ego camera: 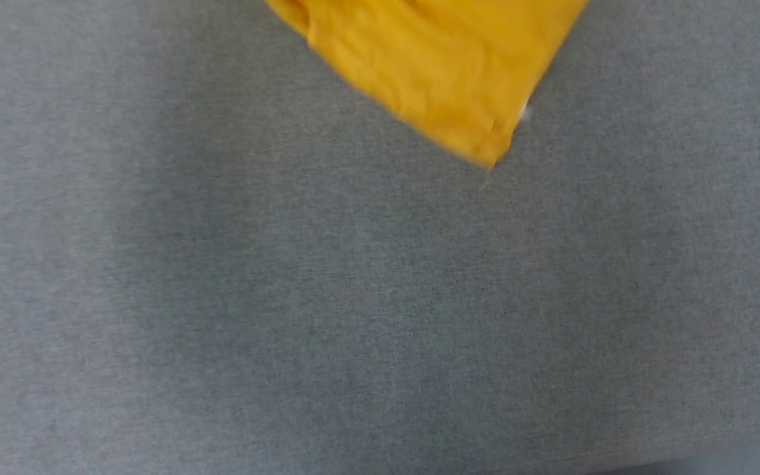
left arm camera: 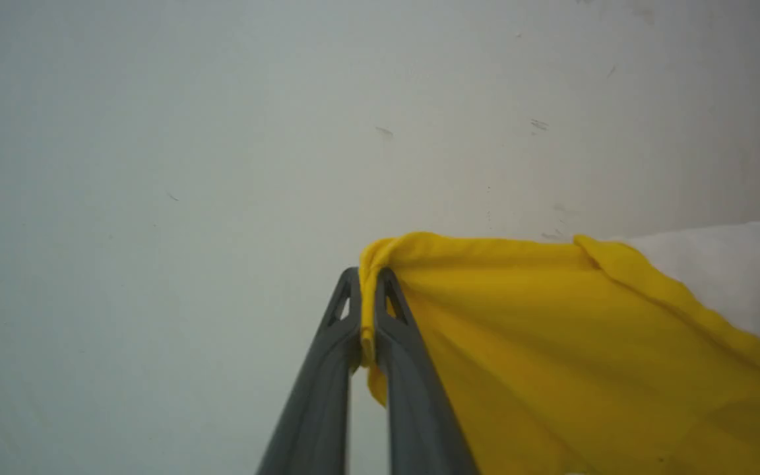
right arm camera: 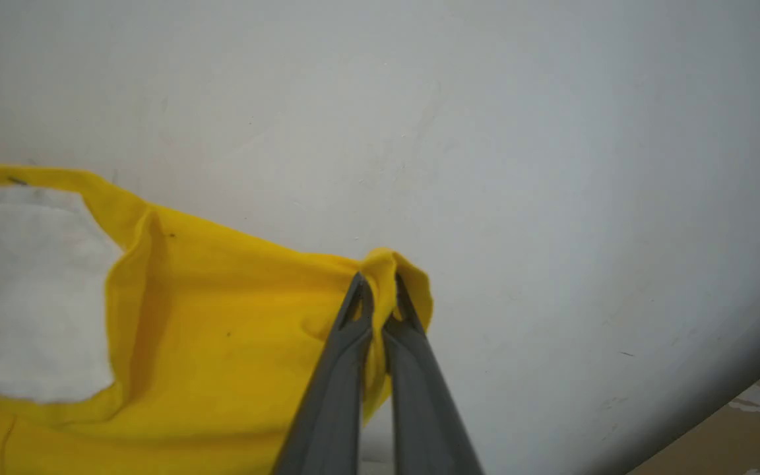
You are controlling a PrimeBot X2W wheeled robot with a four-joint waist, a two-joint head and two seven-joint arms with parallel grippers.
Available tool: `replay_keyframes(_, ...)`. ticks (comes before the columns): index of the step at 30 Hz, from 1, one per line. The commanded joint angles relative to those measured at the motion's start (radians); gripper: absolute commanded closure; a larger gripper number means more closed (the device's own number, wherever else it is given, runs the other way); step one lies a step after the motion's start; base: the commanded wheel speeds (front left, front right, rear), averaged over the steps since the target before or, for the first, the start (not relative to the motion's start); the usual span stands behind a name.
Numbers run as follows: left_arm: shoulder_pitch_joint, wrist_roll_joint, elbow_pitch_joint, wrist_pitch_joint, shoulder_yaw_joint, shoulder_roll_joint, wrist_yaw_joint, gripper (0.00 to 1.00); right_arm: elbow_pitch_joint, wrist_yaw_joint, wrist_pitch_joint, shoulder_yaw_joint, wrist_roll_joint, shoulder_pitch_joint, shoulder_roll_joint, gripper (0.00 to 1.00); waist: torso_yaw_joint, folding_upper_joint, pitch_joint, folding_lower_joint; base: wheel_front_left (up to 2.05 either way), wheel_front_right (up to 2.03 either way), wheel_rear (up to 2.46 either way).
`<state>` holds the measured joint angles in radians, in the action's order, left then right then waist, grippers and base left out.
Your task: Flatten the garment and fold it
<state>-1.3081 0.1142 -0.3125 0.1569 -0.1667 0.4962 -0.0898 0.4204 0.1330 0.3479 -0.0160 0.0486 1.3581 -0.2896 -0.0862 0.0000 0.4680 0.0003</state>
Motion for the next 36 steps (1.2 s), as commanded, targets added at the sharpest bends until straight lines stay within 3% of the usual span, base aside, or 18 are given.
replay_keyframes(1, -0.033, -0.014, -0.007, -0.017, 0.005, 0.009, -0.012, 1.0, 0.003, -0.002, -0.019, 0.002, 0.014, 0.027, 0.003, 1.0, -0.038, 0.0, 0.055, -0.0003, 0.0, 0.0, 0.0)
replay_keyframes(9, -0.249, -0.038, -0.054, -0.183, 0.017, -0.012, -0.061, 1.0, 0.034, -0.002, -0.217, -0.02, 0.112, 0.247, 0.057, 1.0, -0.061, 0.0, 0.096, -0.0003, 0.0, 0.0, 0.0)
replay_keyframes(15, -0.231, -0.026, -0.127, -0.233, -0.004, -0.025, -0.045, 1.0, 0.107, -0.002, -0.3, -0.009, 0.124, 0.241, 0.088, 1.0, -0.054, 0.0, 0.093, -0.0003, 0.0, 0.0, 0.0)
replay_keyframes(22, -0.003, -0.003, -0.217, -0.22, -0.033, -0.012, -0.016, 1.0, 0.229, -0.002, -0.335, 0.071, 0.024, 0.044, 0.09, 1.0, -0.034, 0.0, 0.044, -0.0003, 0.0, 0.0, 0.0)
replay_keyframes(27, 0.242, 0.103, -0.238, -0.159, -0.004, -0.055, -0.002, 1.0, 0.255, -0.002, -0.323, 0.124, -0.094, -0.165, 0.065, 1.0, -0.003, 0.0, -0.046, -0.0003, 0.0, 0.0, 0.0)
replay_keyframes(36, 0.759, 0.306, -0.108, 0.022, 0.027, -0.127, 0.048, 1.0, 0.088, -0.002, -0.192, 0.112, -0.312, -0.651, 0.013, 1.0, 0.045, 0.0, -0.233, -0.0003, 0.0, 0.0, 0.0)
